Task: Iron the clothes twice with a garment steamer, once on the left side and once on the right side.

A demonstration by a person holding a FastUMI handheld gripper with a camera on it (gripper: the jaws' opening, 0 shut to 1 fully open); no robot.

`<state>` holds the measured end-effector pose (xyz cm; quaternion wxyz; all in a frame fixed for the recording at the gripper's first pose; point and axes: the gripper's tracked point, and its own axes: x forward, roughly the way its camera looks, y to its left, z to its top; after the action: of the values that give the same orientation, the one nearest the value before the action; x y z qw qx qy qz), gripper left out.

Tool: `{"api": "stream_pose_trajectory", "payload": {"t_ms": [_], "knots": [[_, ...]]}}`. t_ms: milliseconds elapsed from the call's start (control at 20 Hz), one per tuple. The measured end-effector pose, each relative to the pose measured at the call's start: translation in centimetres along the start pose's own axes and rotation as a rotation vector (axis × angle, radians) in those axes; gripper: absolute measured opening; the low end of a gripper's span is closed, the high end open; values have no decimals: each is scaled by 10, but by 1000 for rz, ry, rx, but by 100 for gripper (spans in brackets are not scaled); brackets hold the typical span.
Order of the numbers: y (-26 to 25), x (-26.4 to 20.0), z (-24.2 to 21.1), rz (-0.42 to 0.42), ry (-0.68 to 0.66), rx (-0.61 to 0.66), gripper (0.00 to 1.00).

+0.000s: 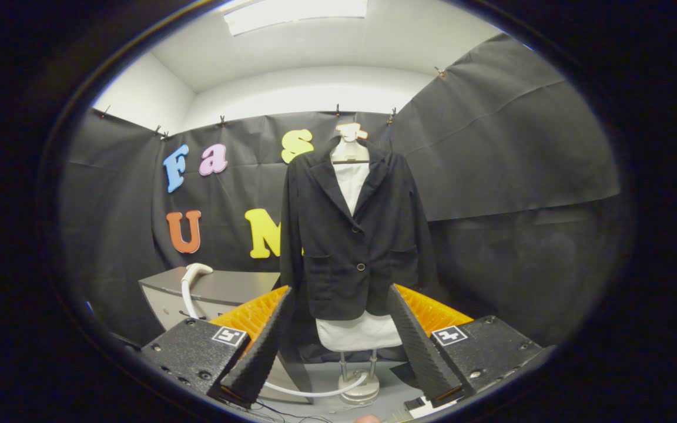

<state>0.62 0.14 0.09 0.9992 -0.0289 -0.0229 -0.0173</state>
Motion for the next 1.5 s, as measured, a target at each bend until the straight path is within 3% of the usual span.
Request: {"api": "stream_pose_trajectory", "payload": {"t_ms": [250, 450, 900, 1150, 1500], "knots": [[18, 10, -5, -30, 52, -2, 99], [70, 23, 0, 26, 99, -8, 99], [235, 63, 29, 244, 186, 11, 99], [296, 90, 21, 324, 229, -47, 99], [375, 155, -3, 497, 331, -36, 99]]}}
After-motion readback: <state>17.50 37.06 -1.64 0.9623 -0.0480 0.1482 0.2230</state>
